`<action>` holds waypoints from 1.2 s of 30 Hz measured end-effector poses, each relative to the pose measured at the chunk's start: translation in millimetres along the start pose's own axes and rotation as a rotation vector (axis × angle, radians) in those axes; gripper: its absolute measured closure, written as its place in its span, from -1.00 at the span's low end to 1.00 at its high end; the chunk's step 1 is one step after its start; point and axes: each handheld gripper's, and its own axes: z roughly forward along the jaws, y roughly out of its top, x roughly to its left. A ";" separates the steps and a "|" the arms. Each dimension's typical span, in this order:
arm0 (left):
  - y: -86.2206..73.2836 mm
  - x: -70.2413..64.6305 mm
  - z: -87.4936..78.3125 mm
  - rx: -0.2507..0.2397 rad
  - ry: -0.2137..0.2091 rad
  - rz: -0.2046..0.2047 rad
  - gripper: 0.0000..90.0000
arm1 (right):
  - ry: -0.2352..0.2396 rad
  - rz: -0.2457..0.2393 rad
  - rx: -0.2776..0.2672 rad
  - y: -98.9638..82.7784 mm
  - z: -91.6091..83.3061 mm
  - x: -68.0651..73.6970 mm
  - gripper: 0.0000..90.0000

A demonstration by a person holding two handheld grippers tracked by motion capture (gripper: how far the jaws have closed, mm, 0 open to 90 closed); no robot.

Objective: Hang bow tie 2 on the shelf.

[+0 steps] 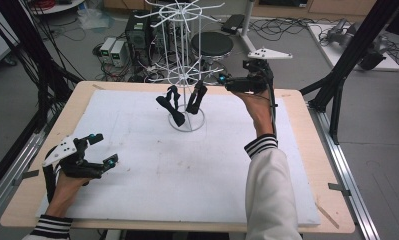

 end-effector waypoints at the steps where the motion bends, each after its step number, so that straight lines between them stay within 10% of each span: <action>1: -0.2 -0.4 0.1 0.001 0.003 0.002 -0.96 | 0.003 -0.008 -0.007 0.8 -4.1 1.1 -0.99; 21: -5.0 -10.3 0.7 0.004 0.018 0.035 -0.96 | 0.018 -0.035 -0.105 -62.6 -83.0 15.6 -0.99; 36: -12.3 -19.5 -5.3 -0.038 0.043 0.051 -0.96 | -0.013 -0.017 -0.190 -166.5 -114.5 38.4 -0.98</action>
